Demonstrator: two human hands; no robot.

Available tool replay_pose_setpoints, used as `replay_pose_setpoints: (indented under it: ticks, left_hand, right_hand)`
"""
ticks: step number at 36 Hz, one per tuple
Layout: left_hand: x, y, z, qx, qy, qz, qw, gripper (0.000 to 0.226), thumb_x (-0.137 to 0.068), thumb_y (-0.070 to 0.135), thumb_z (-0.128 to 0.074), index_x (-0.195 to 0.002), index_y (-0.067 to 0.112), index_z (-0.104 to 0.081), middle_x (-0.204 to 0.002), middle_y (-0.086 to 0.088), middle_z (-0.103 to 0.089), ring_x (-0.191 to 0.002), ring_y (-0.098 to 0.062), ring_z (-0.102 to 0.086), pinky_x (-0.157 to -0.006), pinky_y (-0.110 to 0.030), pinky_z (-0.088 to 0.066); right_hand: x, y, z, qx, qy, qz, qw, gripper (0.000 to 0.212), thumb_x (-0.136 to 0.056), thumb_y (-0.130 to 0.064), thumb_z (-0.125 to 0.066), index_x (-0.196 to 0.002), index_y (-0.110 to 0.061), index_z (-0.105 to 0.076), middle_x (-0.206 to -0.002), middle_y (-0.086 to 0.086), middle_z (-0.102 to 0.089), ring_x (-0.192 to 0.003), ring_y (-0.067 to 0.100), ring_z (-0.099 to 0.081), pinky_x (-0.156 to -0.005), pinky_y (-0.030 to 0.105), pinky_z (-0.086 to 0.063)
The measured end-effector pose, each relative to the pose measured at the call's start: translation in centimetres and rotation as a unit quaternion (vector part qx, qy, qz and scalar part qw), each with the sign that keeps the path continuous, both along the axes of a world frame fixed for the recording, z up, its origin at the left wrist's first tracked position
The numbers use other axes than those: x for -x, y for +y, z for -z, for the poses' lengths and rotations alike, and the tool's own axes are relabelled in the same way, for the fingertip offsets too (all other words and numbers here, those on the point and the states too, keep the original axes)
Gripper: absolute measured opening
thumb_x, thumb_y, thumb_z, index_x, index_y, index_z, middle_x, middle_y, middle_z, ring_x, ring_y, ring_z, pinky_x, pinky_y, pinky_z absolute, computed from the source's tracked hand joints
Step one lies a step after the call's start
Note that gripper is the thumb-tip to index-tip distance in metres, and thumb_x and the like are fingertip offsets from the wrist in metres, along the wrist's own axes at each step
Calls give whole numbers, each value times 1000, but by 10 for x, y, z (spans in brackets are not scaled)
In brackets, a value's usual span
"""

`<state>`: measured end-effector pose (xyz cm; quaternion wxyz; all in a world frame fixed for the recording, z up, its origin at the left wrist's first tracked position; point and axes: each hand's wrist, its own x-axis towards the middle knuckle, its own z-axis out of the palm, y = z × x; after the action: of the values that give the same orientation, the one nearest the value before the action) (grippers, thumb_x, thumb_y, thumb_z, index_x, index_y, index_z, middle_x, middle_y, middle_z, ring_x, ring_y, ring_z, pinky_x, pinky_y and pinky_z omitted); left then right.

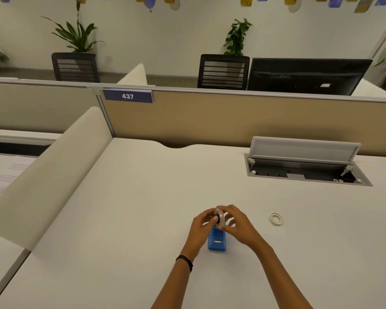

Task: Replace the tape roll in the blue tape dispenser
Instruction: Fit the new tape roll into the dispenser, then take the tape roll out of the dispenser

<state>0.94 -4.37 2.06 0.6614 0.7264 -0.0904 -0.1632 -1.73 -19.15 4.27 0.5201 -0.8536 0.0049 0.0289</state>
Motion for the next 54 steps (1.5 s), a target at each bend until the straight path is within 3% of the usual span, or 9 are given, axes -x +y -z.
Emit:
replay_pose_setpoints:
  ticks: [9,16,23,27,35,39,42,49,54]
  left_hand:
    - [2,1,1,-14,4,-27,1000,13,-83,30,-63,-95,27,-61,-97,7,-65,-90,-10,-62,-69,-10,-50]
    - [4,-2,6,-17,17,-59,998,10,-84,24,-63,-91,17,-60,-92,-6,-66,-85,-24,-67,-67,-18,-57]
    - [7,-7,8,12,14,-91,996,23,-84,22,-62,-102,8,-60,-95,-12,-69,-82,-20,-68,-66,-15,-56]
    - [7,-8,9,20,10,-76,997,18,-89,19,-55,-104,12,-59,-98,-9,-68,-84,-20,-68,-71,-16,-56]
    - [11,-11,5,22,13,-58,998,20,-94,19,-43,-91,26,-61,-86,4,-67,-76,-4,-68,-70,-15,-55]
    - [13,-13,3,-1,-24,-44,999,23,-95,25,-42,-92,27,-66,-84,9,-69,-82,-3,-66,-71,-12,-52]
    - [13,-14,5,-2,-28,-51,998,22,-94,26,-44,-93,27,-66,-87,7,-70,-86,-9,-67,-74,-14,-53]
    - [10,-10,5,-12,-44,-70,997,24,-93,20,-47,-84,34,-64,-77,16,-69,-80,-4,-66,-71,-12,-52]
    - [9,-8,3,-15,-47,-51,997,19,-92,15,-50,-105,27,-56,-86,14,-66,-84,4,-64,-73,-6,-49]
  right_hand:
    - [-1,-5,-5,-42,-6,36,998,40,-81,-8,-65,-114,-27,-52,-101,4,-61,-88,18,-62,-72,21,-54]
    - [1,0,-1,-53,-26,114,992,21,-79,-5,-66,-97,-14,-57,-95,1,-60,-84,11,-62,-65,7,-51]
    - [8,8,8,-17,-80,119,990,23,-83,-2,-61,-95,-22,-61,-97,-2,-59,-90,11,-59,-70,4,-48]
    - [9,10,12,-10,-70,120,990,23,-85,-4,-59,-106,-12,-61,-104,1,-57,-96,14,-57,-72,2,-47]
    - [8,13,14,-36,-26,122,992,38,-80,-8,-66,-116,-4,-55,-110,4,-56,-100,17,-55,-84,20,-46]
    - [8,17,17,-30,-10,111,993,48,-80,-4,-65,-125,-6,-47,-115,4,-56,-104,14,-53,-82,9,-43]
    - [9,19,18,-32,-2,119,992,44,-82,-5,-63,-123,-6,-49,-118,8,-58,-106,17,-54,-87,16,-43]
    - [10,21,10,-43,-6,124,991,35,-83,-7,-62,-117,-6,-55,-105,4,-60,-94,14,-57,-72,-1,-44]
    - [11,22,11,-30,-15,124,992,36,-82,-13,-64,-116,-8,-56,-102,3,-64,-91,14,-61,-74,1,-46]
